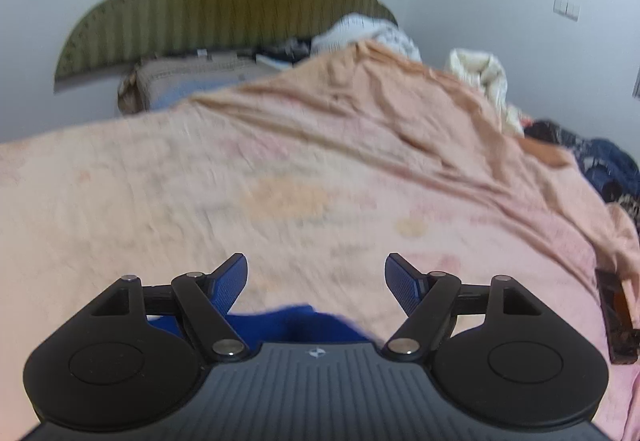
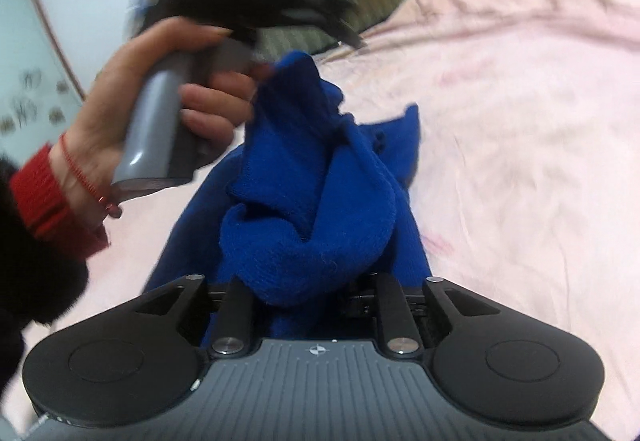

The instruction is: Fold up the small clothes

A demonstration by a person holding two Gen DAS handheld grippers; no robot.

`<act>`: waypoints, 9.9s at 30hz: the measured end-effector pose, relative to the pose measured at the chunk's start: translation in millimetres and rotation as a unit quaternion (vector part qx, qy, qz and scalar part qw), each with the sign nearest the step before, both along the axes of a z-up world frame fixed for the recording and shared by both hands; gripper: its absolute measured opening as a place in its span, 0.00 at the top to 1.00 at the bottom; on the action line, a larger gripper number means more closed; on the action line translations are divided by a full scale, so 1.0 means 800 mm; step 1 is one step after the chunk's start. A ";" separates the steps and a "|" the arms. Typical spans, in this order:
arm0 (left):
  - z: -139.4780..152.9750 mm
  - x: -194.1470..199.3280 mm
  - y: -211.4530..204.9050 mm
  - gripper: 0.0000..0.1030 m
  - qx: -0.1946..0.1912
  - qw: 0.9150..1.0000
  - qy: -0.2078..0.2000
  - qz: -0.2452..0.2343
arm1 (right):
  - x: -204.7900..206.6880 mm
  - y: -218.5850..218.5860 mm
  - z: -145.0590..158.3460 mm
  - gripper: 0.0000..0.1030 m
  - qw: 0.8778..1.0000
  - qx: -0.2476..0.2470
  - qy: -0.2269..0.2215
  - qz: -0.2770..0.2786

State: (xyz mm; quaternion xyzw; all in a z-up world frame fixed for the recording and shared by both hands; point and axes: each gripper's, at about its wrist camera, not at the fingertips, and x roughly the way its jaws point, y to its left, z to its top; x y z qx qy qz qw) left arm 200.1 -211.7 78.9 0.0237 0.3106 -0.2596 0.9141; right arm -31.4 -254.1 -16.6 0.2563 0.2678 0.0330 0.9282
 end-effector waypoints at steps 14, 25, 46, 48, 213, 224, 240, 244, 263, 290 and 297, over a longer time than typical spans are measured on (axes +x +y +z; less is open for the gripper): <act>-0.050 -0.136 0.113 0.22 0.074 0.996 -0.041 0.019 | -0.057 -0.052 -0.008 0.55 0.992 0.087 -0.024 -0.090; -0.111 -0.217 0.126 0.22 0.147 0.985 -0.094 0.010 | -0.069 0.025 0.024 0.50 0.982 -0.188 -0.031 0.015; -0.123 -0.210 0.137 0.20 0.124 0.989 -0.086 0.008 | -0.087 0.093 0.023 0.49 0.872 -0.485 -0.044 0.050; -0.123 -0.210 0.138 0.20 0.123 0.989 -0.086 0.007 | -0.076 0.104 0.013 0.50 0.855 -0.512 -0.040 0.068; -0.106 -0.216 0.213 0.23 0.072 0.994 0.015 0.078 | 0.023 0.054 0.025 0.00 0.976 -0.201 0.071 -0.051; -0.122 -0.228 0.222 0.12 0.078 0.992 0.004 0.098 | 0.016 0.099 0.014 0.00 0.956 -0.282 0.083 -0.013; -0.128 -0.226 0.219 0.00 0.085 0.990 0.002 0.111 | 0.010 0.092 0.010 0.00 0.960 -0.269 0.075 -0.009; -0.129 -0.226 0.220 0.00 0.084 0.990 0.003 0.111 | 0.009 0.092 0.010 0.00 0.960 -0.268 0.075 -0.008; -0.130 -0.226 0.221 0.00 0.085 0.990 0.002 0.111 | 0.008 0.090 0.010 0.00 0.963 -0.258 0.073 -0.004; -0.130 -0.227 0.220 0.00 0.088 0.990 0.000 0.112 | 0.008 0.094 0.010 0.00 0.963 -0.261 0.072 -0.006; -0.131 -0.227 0.220 0.00 0.088 0.990 0.001 0.112 | 0.006 0.093 0.009 0.00 0.963 -0.261 0.071 -0.009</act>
